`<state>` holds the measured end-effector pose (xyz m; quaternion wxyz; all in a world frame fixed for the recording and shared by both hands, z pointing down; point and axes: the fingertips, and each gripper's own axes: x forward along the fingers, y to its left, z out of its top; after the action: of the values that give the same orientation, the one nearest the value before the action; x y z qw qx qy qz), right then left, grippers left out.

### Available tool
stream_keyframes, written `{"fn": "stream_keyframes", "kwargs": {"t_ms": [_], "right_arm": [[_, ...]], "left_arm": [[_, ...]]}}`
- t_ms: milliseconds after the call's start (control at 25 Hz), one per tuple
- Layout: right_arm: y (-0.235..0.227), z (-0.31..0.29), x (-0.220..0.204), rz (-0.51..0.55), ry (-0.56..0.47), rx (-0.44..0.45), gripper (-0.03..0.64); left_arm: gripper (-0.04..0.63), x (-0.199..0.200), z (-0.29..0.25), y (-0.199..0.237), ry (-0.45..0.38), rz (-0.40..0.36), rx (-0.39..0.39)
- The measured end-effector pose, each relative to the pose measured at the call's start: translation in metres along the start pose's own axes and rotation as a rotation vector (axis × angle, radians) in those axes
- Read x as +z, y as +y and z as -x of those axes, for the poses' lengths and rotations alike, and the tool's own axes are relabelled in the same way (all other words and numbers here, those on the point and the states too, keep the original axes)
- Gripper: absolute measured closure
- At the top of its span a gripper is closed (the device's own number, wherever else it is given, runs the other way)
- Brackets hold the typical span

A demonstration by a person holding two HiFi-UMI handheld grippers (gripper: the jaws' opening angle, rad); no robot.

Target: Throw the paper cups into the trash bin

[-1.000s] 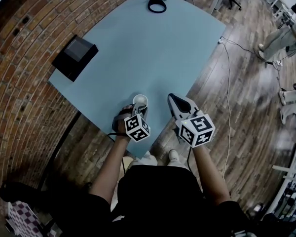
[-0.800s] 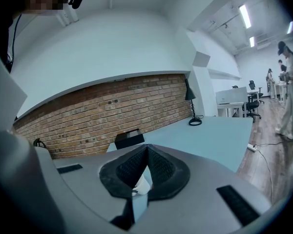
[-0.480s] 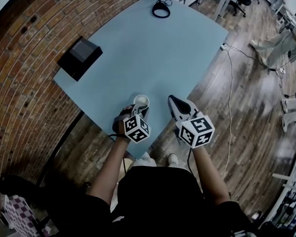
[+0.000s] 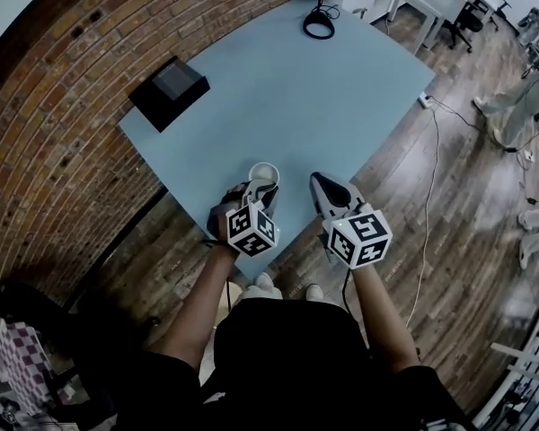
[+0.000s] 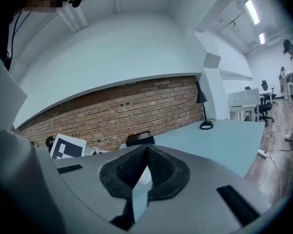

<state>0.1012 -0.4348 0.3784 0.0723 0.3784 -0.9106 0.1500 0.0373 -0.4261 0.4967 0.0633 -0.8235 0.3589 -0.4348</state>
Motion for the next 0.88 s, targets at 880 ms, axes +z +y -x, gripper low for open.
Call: {"fn": "stream_keyframes", "kwargs": {"t_ms": [880], "right_arm": [[0.053, 0.033, -0.018, 0.089, 0.050, 0.255, 0.612]], "left_arm": [[0.563, 0.022, 0.104, -0.042, -0.098, 0.333, 0.280]]}}
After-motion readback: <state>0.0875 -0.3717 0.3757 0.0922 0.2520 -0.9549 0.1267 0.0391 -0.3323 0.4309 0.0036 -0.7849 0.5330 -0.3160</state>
